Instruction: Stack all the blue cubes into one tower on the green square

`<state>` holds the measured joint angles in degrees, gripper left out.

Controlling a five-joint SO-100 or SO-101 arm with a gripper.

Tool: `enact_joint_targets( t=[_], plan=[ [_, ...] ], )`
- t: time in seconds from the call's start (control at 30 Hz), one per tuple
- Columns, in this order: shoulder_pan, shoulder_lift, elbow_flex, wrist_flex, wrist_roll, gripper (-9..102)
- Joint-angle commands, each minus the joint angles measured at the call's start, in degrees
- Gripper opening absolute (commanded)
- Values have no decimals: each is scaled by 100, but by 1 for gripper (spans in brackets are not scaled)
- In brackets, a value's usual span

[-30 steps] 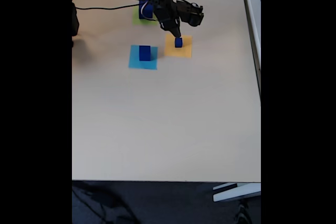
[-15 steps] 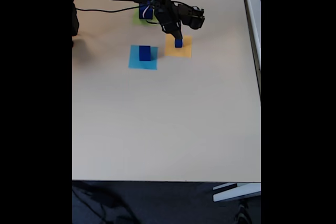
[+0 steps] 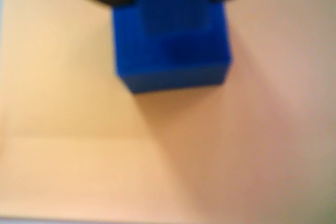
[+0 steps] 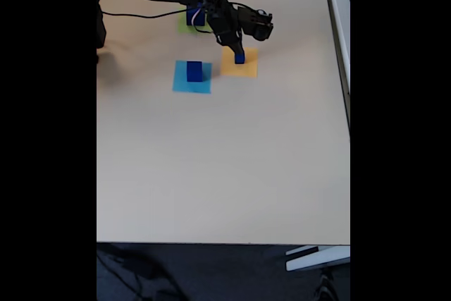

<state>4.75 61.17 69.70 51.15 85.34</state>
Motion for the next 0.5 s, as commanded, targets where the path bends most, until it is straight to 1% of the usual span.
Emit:
enact_joint_targets(
  t=[0.0,0.33,0.47],
  plan=[
    [-18,141,-35,-123,35,0],
    [-18,149,9,-141,44,2],
    [-9,149,18,-141,26,4]
  ],
)
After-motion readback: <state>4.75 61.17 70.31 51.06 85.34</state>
